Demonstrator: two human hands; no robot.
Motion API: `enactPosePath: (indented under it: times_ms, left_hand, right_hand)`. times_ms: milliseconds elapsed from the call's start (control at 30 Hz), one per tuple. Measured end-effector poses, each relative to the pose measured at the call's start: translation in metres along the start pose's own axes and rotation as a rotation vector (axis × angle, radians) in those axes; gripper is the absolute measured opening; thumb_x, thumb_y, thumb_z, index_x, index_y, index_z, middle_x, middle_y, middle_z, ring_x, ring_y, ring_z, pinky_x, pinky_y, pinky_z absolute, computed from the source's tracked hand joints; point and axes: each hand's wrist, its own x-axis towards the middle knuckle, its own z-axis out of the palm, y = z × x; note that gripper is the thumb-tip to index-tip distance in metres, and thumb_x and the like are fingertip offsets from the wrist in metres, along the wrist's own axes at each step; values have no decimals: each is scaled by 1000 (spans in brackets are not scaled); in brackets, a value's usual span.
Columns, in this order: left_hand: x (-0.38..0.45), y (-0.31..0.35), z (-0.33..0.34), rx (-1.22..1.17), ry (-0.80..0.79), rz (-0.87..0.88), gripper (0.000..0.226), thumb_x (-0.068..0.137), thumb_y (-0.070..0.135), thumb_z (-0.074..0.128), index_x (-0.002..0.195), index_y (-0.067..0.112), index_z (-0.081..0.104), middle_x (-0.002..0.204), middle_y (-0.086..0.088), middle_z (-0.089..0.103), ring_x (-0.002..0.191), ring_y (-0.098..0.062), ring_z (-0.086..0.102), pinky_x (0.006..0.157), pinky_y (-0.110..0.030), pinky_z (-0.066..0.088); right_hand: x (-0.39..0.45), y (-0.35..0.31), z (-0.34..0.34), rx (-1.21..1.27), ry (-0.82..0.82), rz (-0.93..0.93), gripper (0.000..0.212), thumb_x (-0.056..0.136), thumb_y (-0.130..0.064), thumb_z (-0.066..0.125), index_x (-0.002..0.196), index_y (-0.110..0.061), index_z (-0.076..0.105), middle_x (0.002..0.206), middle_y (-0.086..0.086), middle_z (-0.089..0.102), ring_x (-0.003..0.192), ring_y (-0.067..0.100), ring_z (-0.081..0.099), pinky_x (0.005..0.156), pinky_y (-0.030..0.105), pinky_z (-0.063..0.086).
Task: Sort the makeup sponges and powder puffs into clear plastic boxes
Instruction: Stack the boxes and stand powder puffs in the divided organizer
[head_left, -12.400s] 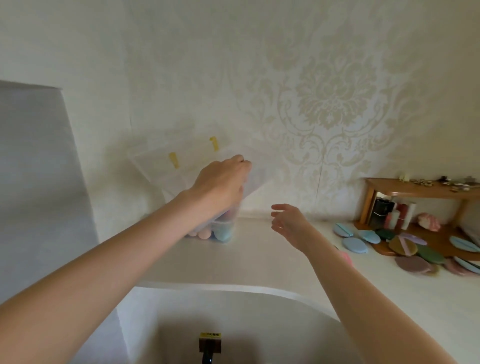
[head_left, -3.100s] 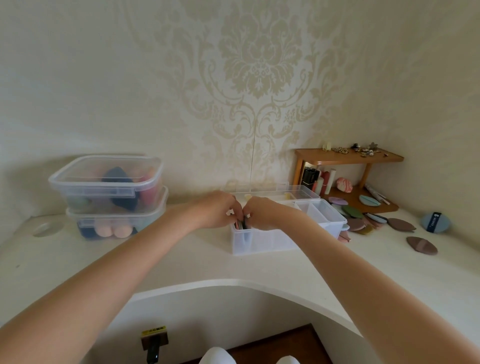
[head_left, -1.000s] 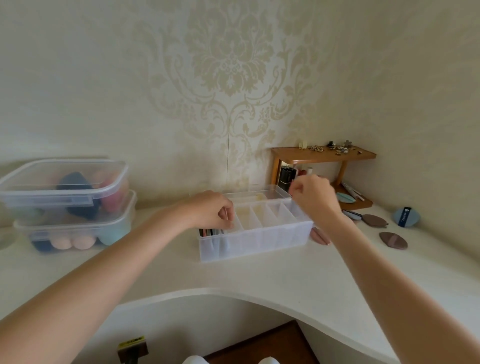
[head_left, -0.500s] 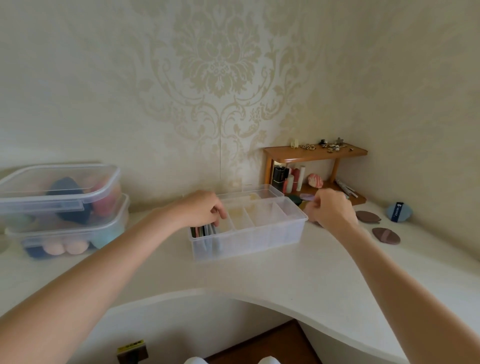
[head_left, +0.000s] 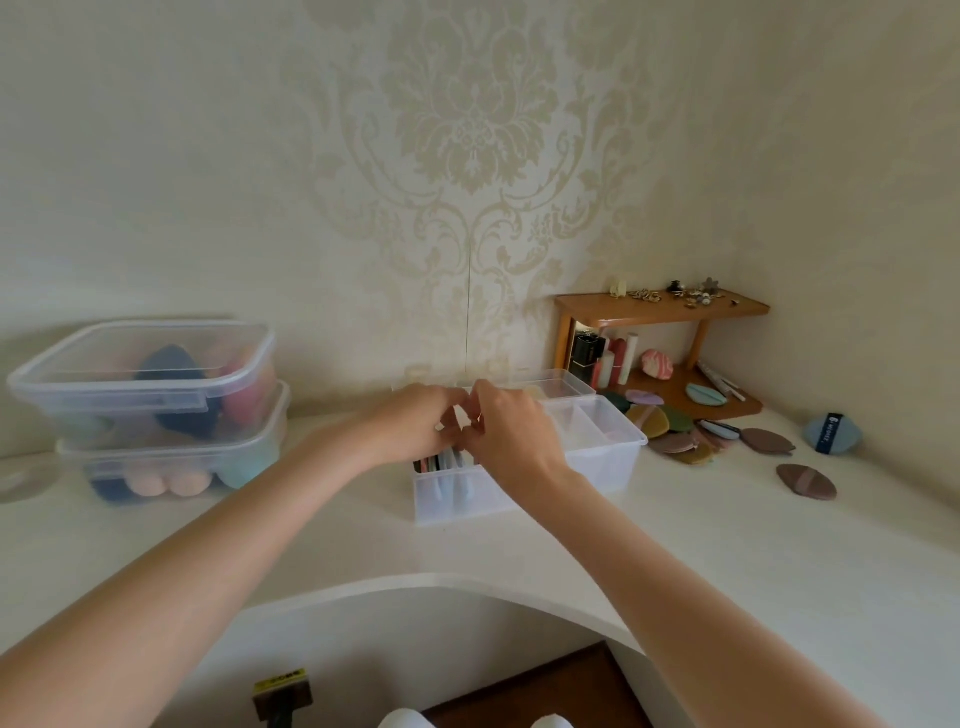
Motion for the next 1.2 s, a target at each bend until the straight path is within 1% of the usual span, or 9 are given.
enactPosePath:
  times_ms: [133,267,467,567,800,867,967,1067,1200]
  left_hand:
    - [1,-2,0,-43,-5,-9,31,92,9,48,120,18,54,114,1,65,91,-14,56,74,-20,40]
    - [1,-8,0,-56,14,19,31,89,4,48,114,15,61,116,1,65,107,-14,57,82,-19,38]
    - [3,-14,-6,-147,-23,51,34,85,4,53,110,23,65,106,13,65,97,3,55,94,-22,42]
    - [5,-12,-8,-216,-110,94,25,85,9,55,97,29,65,96,20,64,93,14,53,92,-20,41]
    - [22,2,-4,-33,-329,77,18,89,21,57,100,17,71,91,8,66,87,-11,62,76,-22,50]
    - [26,7,-4,4,-334,63,19,89,22,58,100,14,71,82,11,63,74,-6,58,66,-12,46]
    - [32,10,-4,49,-327,45,20,87,25,60,99,15,72,88,6,68,78,-8,57,72,-21,45]
    - [33,8,-4,44,-318,16,20,85,30,63,97,18,73,90,8,69,84,-8,61,81,-25,48]
    - [29,0,-7,52,-291,-14,18,85,28,63,95,18,74,83,11,65,80,-7,59,75,-21,45]
  right_hand:
    - [3,0,9,-128,31,-46,27,90,-13,55,115,-7,49,107,14,63,99,31,59,65,31,35]
    - [8,7,19,-134,-36,-64,27,93,-15,43,106,-7,65,102,17,64,99,29,58,67,29,36]
    - [10,16,1,27,-63,-102,42,95,-30,45,81,1,70,82,16,72,76,30,65,71,38,53]
    - [15,25,-23,110,27,-78,29,93,-24,52,93,-5,73,91,10,74,83,24,68,80,37,55]
    - [28,95,-62,90,157,236,28,94,-12,47,96,4,69,98,20,71,90,31,65,66,24,43]
    - [30,119,-60,40,124,309,30,95,-11,42,97,4,69,101,21,69,89,31,62,66,25,43]
    - [32,148,-50,-49,-7,372,28,97,-11,41,108,-3,66,110,16,65,86,22,55,74,26,42]
    - [35,167,-38,-42,-152,346,24,94,-10,50,114,-6,63,116,12,63,101,26,59,83,28,48]
    - [39,171,-27,-26,-329,354,44,93,-8,52,135,-16,45,136,10,45,120,33,50,73,29,54]
